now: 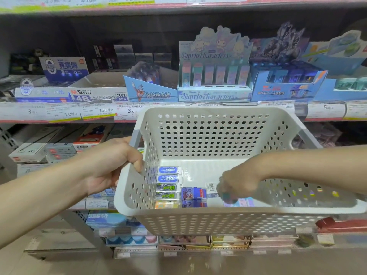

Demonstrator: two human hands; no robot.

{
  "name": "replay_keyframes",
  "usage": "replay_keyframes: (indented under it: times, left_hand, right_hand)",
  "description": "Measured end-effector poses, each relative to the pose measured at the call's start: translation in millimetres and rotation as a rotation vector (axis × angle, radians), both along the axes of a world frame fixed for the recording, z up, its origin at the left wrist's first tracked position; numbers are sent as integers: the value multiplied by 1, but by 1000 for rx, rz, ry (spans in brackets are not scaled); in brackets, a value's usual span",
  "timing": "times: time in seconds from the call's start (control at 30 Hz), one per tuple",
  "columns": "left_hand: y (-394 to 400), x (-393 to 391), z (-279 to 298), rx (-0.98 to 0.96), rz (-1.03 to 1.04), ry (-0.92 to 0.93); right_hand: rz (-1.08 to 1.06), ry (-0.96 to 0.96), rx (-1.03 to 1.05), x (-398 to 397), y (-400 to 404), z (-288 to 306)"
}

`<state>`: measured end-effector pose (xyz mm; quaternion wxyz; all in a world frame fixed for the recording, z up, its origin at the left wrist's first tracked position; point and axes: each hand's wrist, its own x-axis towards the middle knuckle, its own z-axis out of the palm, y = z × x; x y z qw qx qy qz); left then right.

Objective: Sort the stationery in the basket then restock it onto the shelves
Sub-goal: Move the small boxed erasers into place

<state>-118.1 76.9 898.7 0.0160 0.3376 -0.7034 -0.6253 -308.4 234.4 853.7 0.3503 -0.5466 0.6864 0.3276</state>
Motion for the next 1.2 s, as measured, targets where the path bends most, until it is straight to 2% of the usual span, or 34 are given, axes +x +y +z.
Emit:
replay_keyframes:
  times: [0.1, 0.27, 0.4, 0.47, 0.63, 0.73, 0.83, 1.0, 1.2]
  left_hand:
    - [0, 0, 0, -5, 6, 6]
    - [0, 1, -1, 14, -2, -4]
    - [1, 4, 0, 9, 19, -4]
    - [1, 5, 0, 11, 34, -13]
    - [0, 5, 1, 20, 49, -27]
    - [-1, 5, 1, 17, 25, -26]
    - [1, 4, 0, 25, 1, -14]
    - [0, 3, 0, -49, -13, 12]
    - [-3, 5, -1, -47, 11, 25]
  right_hand:
    - [-23, -43, -38, -3, -1, -6]
    - [-186, -129, -318, -6, -2, -5]
    - [-367, -323, -334, -5, -5, 1]
    - [-429, -381, -407, -8, -8, 20]
    - [-473, -458, -927, -26, -14, 101]
    - [-410, -317, -1359, -42, -19, 127]
    - [-349, -127, -1612, -65, -32, 134]
    - [-252, 114, -1627, -85, -49, 133]
    - [-224, 96, -1591, -87, -52, 135]
